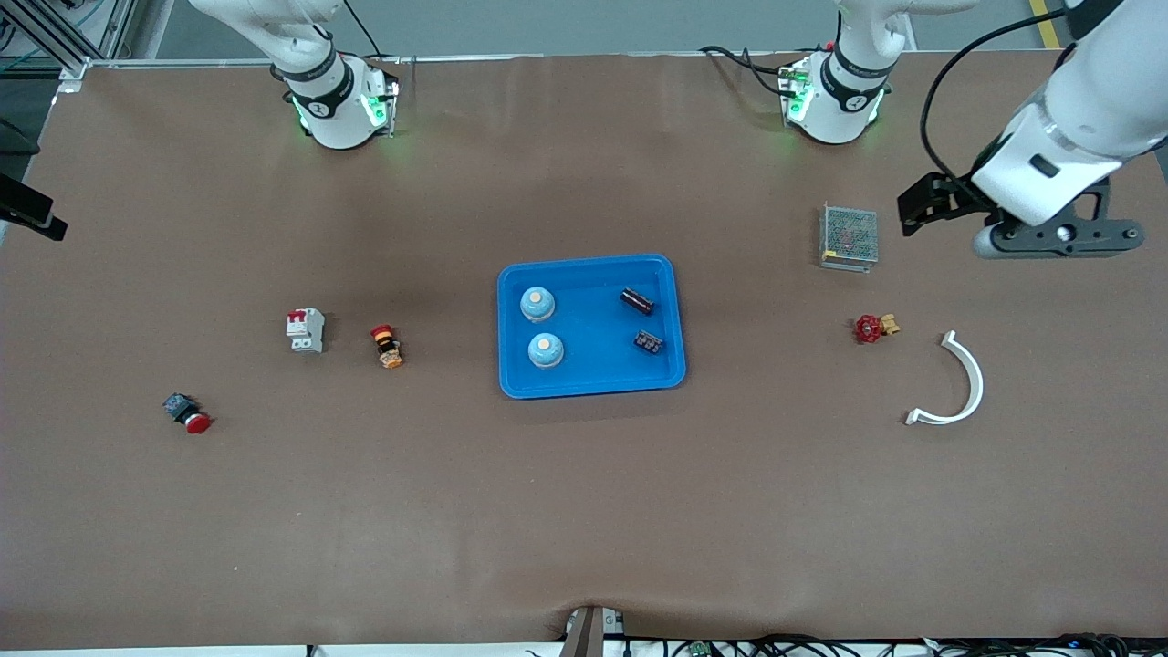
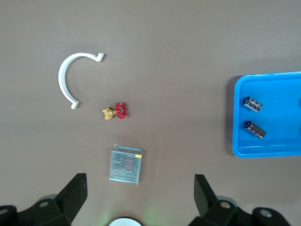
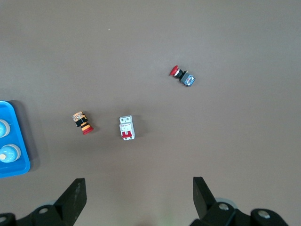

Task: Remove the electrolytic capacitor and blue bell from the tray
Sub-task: 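Move both grippers from rest toward the blue tray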

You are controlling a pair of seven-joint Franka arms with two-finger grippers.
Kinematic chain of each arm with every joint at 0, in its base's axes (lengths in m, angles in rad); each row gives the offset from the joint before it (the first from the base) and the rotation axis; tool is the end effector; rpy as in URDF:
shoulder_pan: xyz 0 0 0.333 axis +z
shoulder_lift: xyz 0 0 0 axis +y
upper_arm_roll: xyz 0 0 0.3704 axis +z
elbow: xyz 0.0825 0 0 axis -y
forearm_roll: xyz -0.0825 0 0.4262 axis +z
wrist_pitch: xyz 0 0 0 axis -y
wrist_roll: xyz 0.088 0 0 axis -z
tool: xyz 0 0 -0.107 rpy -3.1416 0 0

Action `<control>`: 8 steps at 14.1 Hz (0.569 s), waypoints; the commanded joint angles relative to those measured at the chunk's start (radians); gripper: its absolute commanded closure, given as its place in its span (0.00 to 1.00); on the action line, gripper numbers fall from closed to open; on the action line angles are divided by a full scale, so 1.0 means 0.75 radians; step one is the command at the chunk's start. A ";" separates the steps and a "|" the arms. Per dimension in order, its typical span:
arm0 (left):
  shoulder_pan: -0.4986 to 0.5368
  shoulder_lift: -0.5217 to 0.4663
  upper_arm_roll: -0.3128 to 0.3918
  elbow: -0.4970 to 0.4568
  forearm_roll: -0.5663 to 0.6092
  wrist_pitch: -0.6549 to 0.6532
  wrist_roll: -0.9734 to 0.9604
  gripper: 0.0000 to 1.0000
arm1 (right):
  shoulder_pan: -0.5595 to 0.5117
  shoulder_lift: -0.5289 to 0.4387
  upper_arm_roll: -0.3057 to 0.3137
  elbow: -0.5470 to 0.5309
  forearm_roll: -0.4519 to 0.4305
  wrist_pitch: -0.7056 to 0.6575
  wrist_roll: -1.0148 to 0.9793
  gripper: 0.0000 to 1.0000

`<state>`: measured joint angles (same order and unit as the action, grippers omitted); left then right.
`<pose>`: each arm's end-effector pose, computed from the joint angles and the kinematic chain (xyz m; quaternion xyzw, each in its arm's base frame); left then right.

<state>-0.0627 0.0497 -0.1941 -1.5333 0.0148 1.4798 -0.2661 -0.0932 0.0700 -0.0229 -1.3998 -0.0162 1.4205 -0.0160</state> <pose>0.5856 -0.1486 0.6612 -0.9987 -0.0048 0.0487 0.0157 0.6023 -0.0715 0.7106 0.9984 -0.0510 -0.0252 0.0072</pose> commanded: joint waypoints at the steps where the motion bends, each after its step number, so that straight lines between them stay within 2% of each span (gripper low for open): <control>1: 0.004 0.064 -0.070 -0.007 -0.014 0.029 -0.136 0.00 | 0.014 -0.020 0.012 -0.168 -0.003 0.110 0.196 0.00; 3: 0.004 0.069 -0.134 -0.064 -0.014 0.094 -0.266 0.00 | 0.038 -0.018 0.012 -0.258 -0.001 0.186 0.267 0.00; 8: -0.021 0.087 -0.258 -0.175 -0.001 0.203 -0.545 0.00 | 0.075 -0.016 0.014 -0.549 0.005 0.527 0.281 0.00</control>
<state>-0.0685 0.1258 -0.3629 -1.6218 0.0148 1.5933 -0.5976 -0.0529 0.0838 -0.0129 -1.7157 -0.0154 1.7300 0.1698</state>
